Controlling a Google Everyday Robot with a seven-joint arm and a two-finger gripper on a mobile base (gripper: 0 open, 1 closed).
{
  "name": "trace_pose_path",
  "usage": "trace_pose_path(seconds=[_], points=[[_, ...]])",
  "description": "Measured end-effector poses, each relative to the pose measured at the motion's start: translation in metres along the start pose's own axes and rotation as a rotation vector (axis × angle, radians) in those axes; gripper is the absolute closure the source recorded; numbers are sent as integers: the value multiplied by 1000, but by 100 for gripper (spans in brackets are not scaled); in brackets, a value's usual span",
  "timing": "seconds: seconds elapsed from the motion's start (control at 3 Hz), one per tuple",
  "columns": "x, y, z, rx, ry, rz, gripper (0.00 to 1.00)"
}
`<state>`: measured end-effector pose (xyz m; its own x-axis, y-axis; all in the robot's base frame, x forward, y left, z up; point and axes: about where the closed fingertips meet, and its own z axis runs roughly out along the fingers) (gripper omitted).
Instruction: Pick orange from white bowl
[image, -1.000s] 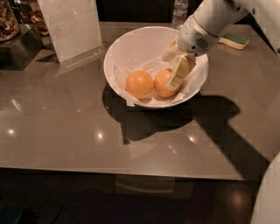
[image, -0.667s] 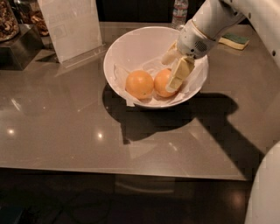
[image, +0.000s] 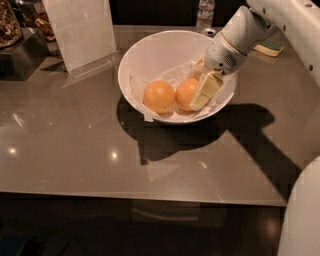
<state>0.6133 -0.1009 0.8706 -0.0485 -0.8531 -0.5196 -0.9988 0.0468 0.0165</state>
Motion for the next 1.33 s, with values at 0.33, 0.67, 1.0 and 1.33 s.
trace_pose_path(seconds=[0.33, 0.67, 1.0, 1.33], points=[[7, -2, 6, -19, -7, 21, 26], [14, -4, 12, -28, -16, 49, 30], [16, -5, 12, -26, -20, 58, 35], [19, -6, 12, -17, -28, 76, 54]])
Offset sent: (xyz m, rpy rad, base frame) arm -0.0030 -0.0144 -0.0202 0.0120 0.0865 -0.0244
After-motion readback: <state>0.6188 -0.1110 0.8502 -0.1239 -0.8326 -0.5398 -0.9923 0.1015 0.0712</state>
